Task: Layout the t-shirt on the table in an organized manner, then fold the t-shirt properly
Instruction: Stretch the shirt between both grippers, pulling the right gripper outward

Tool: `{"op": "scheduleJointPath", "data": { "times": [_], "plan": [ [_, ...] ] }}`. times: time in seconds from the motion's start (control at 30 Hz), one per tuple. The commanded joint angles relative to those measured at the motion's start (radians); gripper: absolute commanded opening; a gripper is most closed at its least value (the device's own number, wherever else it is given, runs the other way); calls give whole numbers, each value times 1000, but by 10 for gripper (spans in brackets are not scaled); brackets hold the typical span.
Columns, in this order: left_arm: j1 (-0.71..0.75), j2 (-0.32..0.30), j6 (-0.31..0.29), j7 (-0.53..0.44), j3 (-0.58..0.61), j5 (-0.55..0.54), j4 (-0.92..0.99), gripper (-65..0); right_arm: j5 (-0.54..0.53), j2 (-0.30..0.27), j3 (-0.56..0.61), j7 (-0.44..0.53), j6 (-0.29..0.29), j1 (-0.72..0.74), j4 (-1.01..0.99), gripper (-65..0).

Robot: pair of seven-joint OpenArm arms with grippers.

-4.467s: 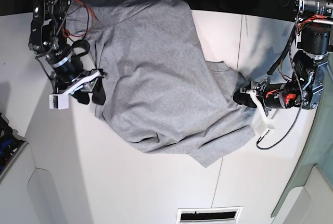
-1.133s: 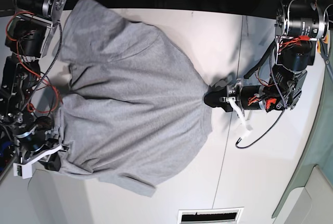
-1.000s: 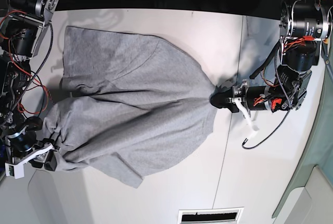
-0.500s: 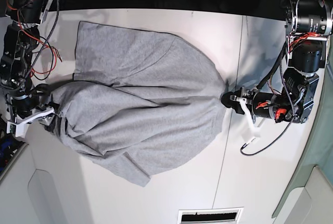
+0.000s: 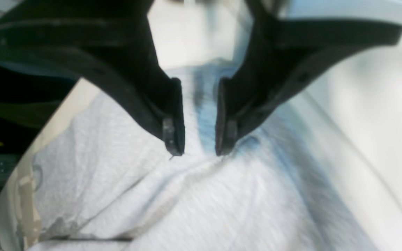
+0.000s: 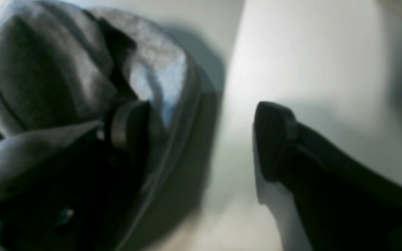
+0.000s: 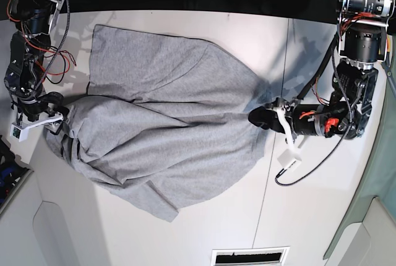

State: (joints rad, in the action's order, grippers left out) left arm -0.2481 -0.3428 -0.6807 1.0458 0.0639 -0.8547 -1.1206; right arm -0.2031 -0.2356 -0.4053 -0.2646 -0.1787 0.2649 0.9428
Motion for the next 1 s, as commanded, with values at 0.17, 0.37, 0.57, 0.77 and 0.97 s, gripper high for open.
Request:
{"op": "scheduleJointPath", "data": {
  "times": [0.17,0.37,0.57,0.77,0.97],
  "plan": [
    [62,57,-8,-131,-4,111,-2,-458,-37,1,5,23,-101,26,-33,-225],
    [63,89,48,-175,-4,210,89,-506,-40,14,20,25,-107,26,-51,-650],
    [63,78,71,-189,-4,328,180,-650,-2,8,4,15,-117,23,101,-650],
    [61,9,71,-190,-4,362,194,-650,-3,-3,-23,-169,-104,20,400,-650],
    [43,-60,71,-190,-4,409,194,-650,-24,-26,-29,-209,-104,20,557,-650]
  ]
}}
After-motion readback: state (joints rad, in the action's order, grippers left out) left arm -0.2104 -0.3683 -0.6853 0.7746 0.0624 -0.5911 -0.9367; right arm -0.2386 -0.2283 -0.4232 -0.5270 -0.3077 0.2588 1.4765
